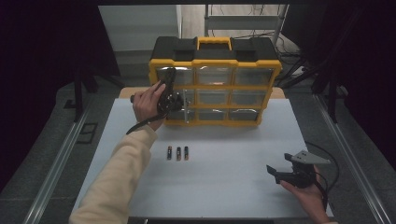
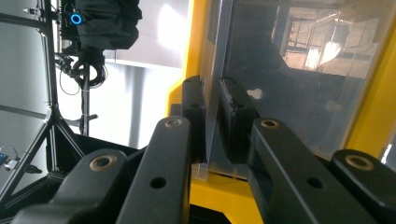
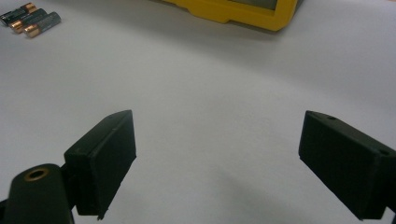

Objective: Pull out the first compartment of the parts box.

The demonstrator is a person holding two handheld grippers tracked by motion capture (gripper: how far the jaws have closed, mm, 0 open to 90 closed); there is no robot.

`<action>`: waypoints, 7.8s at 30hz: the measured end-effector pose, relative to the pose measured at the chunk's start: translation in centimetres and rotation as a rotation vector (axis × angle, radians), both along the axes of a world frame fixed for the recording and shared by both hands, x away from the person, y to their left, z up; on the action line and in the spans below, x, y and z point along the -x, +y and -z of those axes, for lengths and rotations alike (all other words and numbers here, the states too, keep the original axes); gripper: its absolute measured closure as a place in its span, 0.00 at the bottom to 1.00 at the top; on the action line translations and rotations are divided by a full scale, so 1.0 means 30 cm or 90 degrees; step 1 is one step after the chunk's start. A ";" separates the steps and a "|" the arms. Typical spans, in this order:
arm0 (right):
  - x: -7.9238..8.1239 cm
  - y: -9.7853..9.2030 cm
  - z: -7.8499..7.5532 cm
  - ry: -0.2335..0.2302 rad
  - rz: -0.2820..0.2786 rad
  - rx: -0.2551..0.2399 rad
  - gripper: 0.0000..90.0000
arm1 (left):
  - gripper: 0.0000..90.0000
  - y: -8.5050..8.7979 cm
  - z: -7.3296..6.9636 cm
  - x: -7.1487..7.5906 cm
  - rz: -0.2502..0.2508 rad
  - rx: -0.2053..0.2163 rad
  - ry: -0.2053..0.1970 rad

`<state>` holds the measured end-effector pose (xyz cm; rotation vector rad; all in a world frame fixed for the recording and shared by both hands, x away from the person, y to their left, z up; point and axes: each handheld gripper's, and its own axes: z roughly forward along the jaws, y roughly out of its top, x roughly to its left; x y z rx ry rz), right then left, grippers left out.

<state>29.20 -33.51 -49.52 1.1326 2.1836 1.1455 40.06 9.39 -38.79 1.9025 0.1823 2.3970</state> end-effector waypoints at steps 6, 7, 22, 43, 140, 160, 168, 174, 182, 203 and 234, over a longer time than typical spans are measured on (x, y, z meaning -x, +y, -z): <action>0.000 -0.001 -0.001 -0.001 0.003 0.001 0.13 | 0.91 0.001 0.000 0.009 0.007 0.004 0.000; 0.000 0.000 -0.001 -0.001 0.003 0.000 0.13 | 0.91 0.001 0.000 0.011 0.008 0.004 0.000; 0.001 0.000 -0.001 -0.002 0.002 0.002 0.13 | 0.91 0.006 0.005 0.056 0.023 0.005 -0.009; 0.001 0.002 -0.001 -0.001 0.003 0.003 0.13 | 0.90 0.017 0.014 0.110 0.040 0.003 -0.017; 0.001 0.002 -0.001 -0.001 0.002 0.004 0.13 | 0.88 0.021 0.032 0.284 0.074 -0.005 -0.029; 0.002 -0.005 -0.005 -0.003 0.008 0.000 0.13 | 0.62 0.037 0.033 0.299 0.127 0.055 -0.017; 0.003 -0.004 -0.006 -0.003 0.007 0.000 0.13 | 0.37 0.042 0.052 0.329 0.188 0.163 0.059; 0.003 -0.003 -0.006 -0.003 0.006 0.000 0.13 | 0.26 0.068 0.048 0.349 0.231 0.276 0.200; 0.005 -0.002 -0.007 -0.005 0.006 0.002 0.13 | 0.19 0.115 0.049 0.355 0.284 0.418 0.365; 0.007 -0.008 -0.006 -0.009 0.004 -0.002 0.13 | 0.12 0.195 0.135 0.340 0.308 0.580 0.589; 0.011 -0.016 -0.001 -0.005 0.011 0.004 0.13 | 0.10 0.270 0.225 0.285 0.298 0.675 0.732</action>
